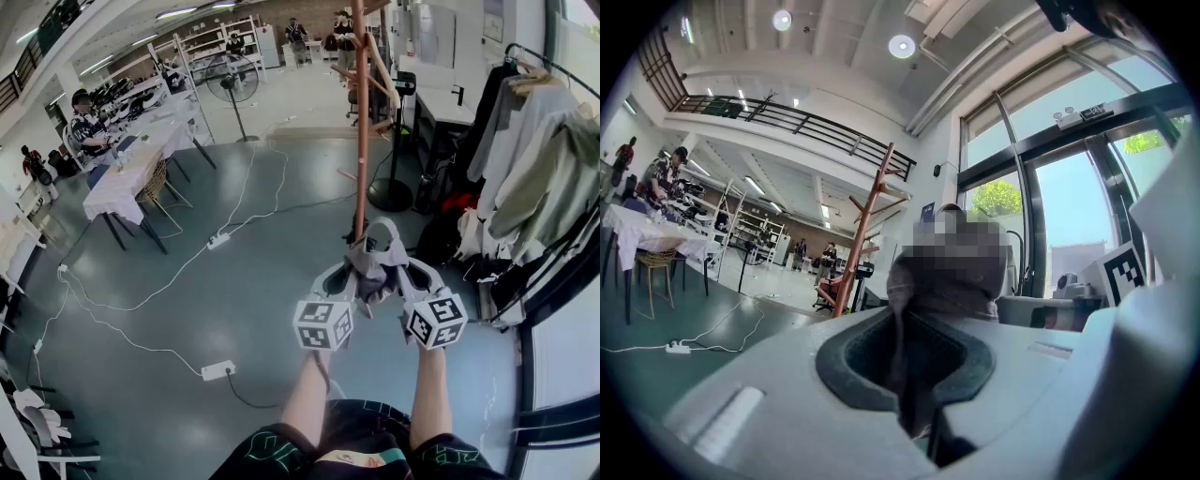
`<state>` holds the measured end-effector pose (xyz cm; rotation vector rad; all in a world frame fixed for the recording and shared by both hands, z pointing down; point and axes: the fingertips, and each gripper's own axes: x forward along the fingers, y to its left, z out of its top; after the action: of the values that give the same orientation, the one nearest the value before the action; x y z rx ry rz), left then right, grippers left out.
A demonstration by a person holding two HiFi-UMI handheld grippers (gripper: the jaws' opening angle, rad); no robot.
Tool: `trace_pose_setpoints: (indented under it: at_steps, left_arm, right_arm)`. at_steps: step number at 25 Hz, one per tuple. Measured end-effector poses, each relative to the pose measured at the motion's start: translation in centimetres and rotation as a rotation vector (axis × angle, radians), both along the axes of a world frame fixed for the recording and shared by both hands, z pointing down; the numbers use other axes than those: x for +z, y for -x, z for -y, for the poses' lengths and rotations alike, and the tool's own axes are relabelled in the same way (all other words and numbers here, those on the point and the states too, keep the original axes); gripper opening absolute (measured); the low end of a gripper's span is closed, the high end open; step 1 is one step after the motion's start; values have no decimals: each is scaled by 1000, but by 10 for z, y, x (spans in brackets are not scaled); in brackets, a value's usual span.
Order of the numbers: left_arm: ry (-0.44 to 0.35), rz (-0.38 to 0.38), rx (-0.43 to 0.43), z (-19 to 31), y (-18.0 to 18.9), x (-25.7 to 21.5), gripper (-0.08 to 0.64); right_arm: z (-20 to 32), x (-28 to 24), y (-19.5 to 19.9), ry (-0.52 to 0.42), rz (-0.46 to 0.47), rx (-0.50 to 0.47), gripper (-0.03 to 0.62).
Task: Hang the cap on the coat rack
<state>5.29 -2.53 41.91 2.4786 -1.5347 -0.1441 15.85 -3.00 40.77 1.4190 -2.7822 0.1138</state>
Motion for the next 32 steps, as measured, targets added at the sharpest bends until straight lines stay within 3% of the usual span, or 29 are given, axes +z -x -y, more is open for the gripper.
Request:
trace_pose_setpoints:
  at_steps: [4,9,13,16,32]
  left_arm:
    - [3,-3,-11,1,5,-1,34]
    - [27,26,-6,-6,15,10,35]
    - [67,23,-21,8,26,26,35]
    - [67,20,18,20,21,29,35]
    - [137,-22,138,171,47,50,35]
  right_arm:
    - [2,0,3,-15,18,-5,23]
    - [3,19,15,48,51,18,23]
    - [17,35,26,81,22,16,23]
    - [32,36,24,95,44,37,23]
    - [172,64,52,183,36,151,23]
